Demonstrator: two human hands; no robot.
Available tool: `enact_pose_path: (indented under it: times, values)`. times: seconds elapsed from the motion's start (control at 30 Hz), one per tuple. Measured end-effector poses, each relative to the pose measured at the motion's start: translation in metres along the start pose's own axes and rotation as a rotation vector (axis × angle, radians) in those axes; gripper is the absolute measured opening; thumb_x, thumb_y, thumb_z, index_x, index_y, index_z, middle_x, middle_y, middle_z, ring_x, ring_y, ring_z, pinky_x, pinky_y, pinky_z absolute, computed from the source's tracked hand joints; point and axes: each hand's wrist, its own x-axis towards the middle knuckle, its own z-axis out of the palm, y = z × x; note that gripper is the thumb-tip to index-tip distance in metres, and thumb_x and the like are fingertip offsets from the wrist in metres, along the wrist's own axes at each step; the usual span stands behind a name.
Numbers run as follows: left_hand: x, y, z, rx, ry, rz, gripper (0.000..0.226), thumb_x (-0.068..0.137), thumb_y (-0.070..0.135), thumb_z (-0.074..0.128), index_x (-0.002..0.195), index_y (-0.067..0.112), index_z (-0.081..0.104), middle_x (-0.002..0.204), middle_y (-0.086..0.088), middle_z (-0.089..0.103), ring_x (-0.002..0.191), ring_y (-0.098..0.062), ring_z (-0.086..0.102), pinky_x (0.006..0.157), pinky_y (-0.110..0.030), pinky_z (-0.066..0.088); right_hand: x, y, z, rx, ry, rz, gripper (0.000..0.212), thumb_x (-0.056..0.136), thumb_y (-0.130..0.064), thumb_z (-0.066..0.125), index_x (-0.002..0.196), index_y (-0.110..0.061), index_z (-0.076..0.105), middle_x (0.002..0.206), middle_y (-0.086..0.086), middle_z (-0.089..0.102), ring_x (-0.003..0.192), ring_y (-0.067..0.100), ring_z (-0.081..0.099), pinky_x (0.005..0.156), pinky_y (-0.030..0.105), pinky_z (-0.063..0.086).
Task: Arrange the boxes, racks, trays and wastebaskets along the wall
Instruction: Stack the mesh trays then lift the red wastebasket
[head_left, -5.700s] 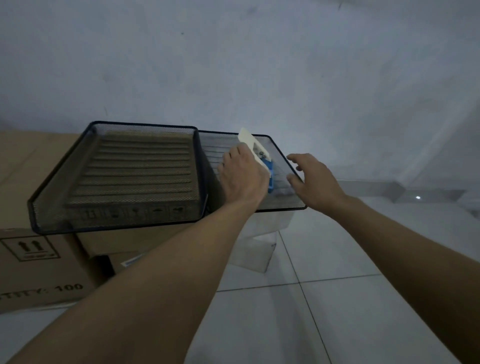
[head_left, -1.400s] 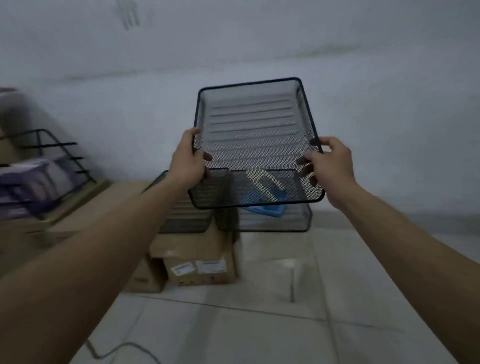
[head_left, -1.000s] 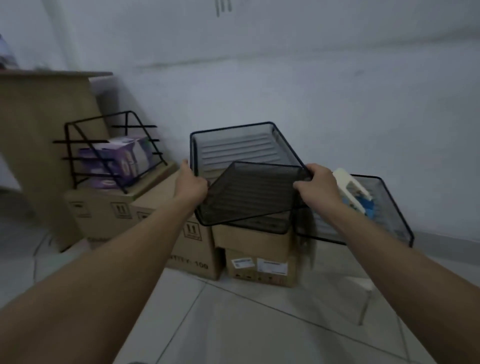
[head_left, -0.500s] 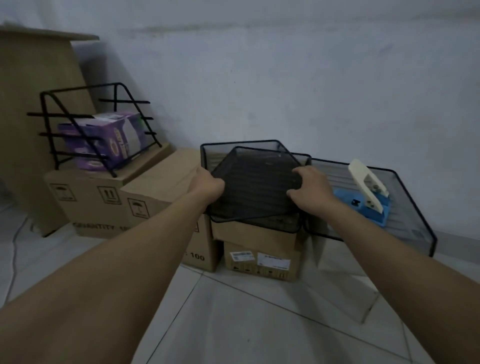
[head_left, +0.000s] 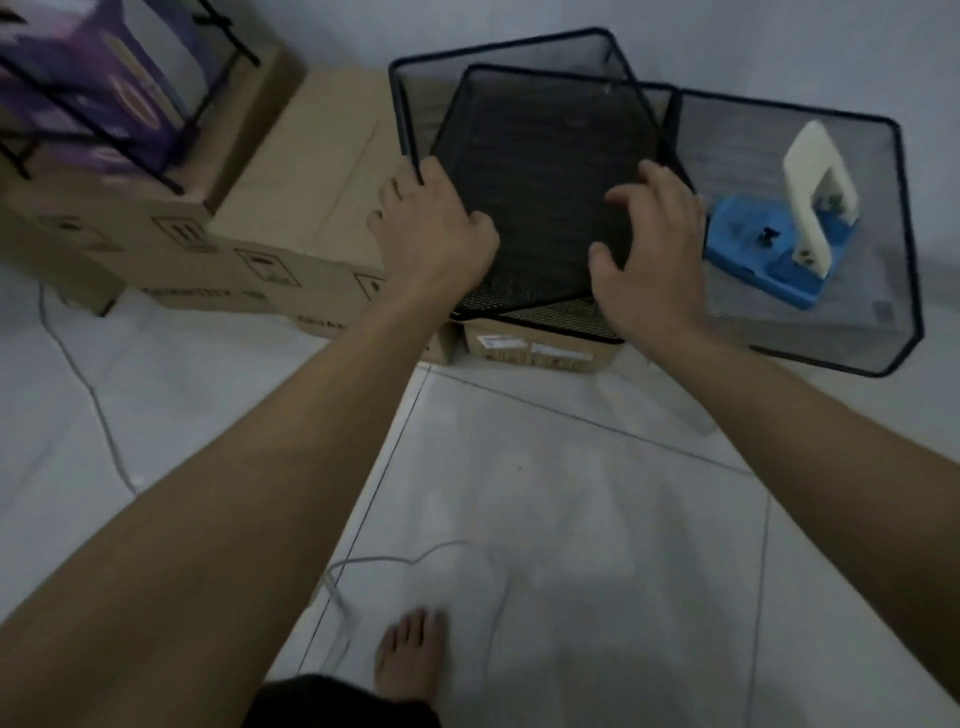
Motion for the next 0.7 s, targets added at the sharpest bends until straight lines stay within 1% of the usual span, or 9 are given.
enact_pose_path:
  times: [0.1,0.17,0.27,0.33,0.4,0.47,0.53,0.57,0.7]
  values:
    - [-0.012,0.007,-0.019,0.064,-0.003,0.067,0.058,0.085,0.035,0.049,0.137,0.011,0.041,0.150,-0.014,0.035,0.135,-0.034,0.034,0.107,-0.050,0.031,-0.011,-0.019,-0.023,0.026,-0.048,0.086,0.040,0.084,-0.019,0.062,0.124,-0.015,0.055,0.151,0.008,0.037,0.143,0.026,0.029,0.118,0.053,0.021]
    - [-0.025,0.016,-0.034,0.076,-0.046,0.149,0.053,0.086,0.033,0.049,0.134,0.012,0.045,0.150,-0.012,0.037,0.135,-0.031,0.036,0.108,-0.050,0.031,-0.018,-0.033,-0.043,0.049,-0.072,0.151,0.040,0.085,-0.018,0.061,0.124,-0.015,0.054,0.150,0.008,0.037,0.141,0.025,0.030,0.116,0.052,0.025]
    - [-0.044,0.029,-0.061,0.072,-0.147,0.237,0.044,0.088,0.028,0.050,0.129,0.013,0.051,0.142,-0.008,0.045,0.129,-0.029,0.042,0.108,-0.046,0.033,-0.030,-0.056,-0.072,0.100,-0.113,0.262,0.040,0.086,-0.016,0.059,0.126,-0.014,0.053,0.147,0.008,0.039,0.138,0.025,0.033,0.116,0.045,0.028]
    - [-0.055,0.038,-0.080,0.065,-0.217,0.286,0.036,0.088,0.025,0.050,0.122,0.013,0.054,0.131,-0.008,0.051,0.120,-0.029,0.048,0.104,-0.046,0.036,-0.042,-0.071,-0.091,0.134,-0.146,0.335,0.040,0.088,-0.016,0.058,0.127,-0.012,0.052,0.144,0.009,0.042,0.134,0.026,0.037,0.113,0.046,0.032]
    - [-0.065,0.048,-0.093,0.067,-0.289,0.358,0.030,0.089,0.023,0.050,0.115,0.012,0.057,0.123,-0.009,0.055,0.111,-0.029,0.052,0.097,-0.045,0.040,-0.059,-0.082,-0.110,0.147,-0.188,0.403,0.041,0.088,-0.014,0.058,0.128,-0.010,0.052,0.138,0.011,0.046,0.128,0.027,0.042,0.112,0.046,0.033]
    - [-0.073,0.061,-0.103,0.050,-0.383,0.432,0.028,0.089,0.021,0.050,0.114,0.010,0.058,0.118,-0.010,0.056,0.105,-0.029,0.052,0.090,-0.042,0.041,-0.077,-0.089,-0.130,0.153,-0.222,0.486,0.041,0.089,-0.012,0.058,0.130,-0.008,0.052,0.133,0.011,0.051,0.123,0.027,0.045,0.110,0.037,0.033]
    - [-0.079,0.079,-0.111,0.035,-0.476,0.500,0.030,0.090,0.019,0.050,0.116,0.008,0.058,0.118,-0.012,0.056,0.105,-0.029,0.052,0.087,-0.040,0.041,-0.094,-0.095,-0.149,0.164,-0.246,0.586,0.042,0.091,-0.011,0.060,0.132,-0.007,0.052,0.134,0.011,0.051,0.123,0.026,0.045,0.105,0.025,0.029]
    - [-0.083,0.090,-0.115,0.036,-0.516,0.532,0.031,0.090,0.019,0.050,0.118,0.008,0.057,0.119,-0.012,0.056,0.106,-0.029,0.052,0.087,-0.040,0.041,-0.102,-0.096,-0.159,0.176,-0.256,0.637,0.043,0.091,-0.012,0.060,0.133,-0.007,0.051,0.136,0.011,0.051,0.125,0.025,0.045,0.104,0.022,0.028]
    - [-0.104,0.139,-0.127,0.061,-0.623,0.662,0.034,0.090,0.022,0.050,0.122,0.011,0.055,0.123,-0.010,0.054,0.111,-0.028,0.051,0.093,-0.039,0.041,-0.135,-0.097,-0.204,0.194,-0.254,0.838,0.043,0.092,-0.015,0.061,0.134,-0.010,0.051,0.135,0.009,0.054,0.123,0.024,0.050,0.098,0.023,0.034]
